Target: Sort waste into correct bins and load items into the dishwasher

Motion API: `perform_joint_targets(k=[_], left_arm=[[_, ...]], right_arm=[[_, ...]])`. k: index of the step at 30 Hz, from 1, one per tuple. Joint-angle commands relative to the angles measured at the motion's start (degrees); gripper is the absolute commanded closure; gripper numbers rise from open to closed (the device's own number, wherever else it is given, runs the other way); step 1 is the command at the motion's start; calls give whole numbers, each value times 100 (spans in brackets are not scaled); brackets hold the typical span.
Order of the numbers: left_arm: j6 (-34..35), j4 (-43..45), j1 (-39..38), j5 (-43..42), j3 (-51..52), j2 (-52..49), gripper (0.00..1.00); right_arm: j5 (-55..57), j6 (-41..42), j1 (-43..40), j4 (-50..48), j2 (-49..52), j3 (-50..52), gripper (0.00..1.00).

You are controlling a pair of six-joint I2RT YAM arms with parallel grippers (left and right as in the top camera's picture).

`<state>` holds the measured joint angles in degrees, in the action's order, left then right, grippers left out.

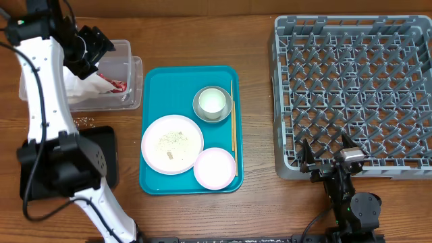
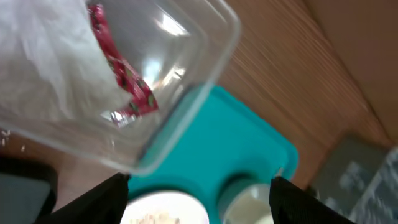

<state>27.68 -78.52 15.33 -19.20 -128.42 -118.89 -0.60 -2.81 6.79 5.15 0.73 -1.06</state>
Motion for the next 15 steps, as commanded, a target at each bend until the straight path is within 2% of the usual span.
perform_joint_targets(k=[1,4,10,12,14,15], left_arm=[[-776,-269,-125,-461,-33,894,26],[-997,-627,-280,-391,-33,1239,26],[-944,-1401,-807,483,-33,1637,26],[-946,-1679,-997,610,-33,1685,28],[-1003,-1829,-1209,647,-11,1714,35],[-1034,-1829,-1290,643,24,1744,36]], right_arm=[[55,-4,-15,-33,-57,59,0],[55,-4,-17,-33,-57,59,0],[55,-4,-15,-33,-57,59,0],[55,-4,-15,-33,-57,59,0],[55,-4,-15,-33,-57,59,0],[55,-4,-15,-33,-57,59,0]])
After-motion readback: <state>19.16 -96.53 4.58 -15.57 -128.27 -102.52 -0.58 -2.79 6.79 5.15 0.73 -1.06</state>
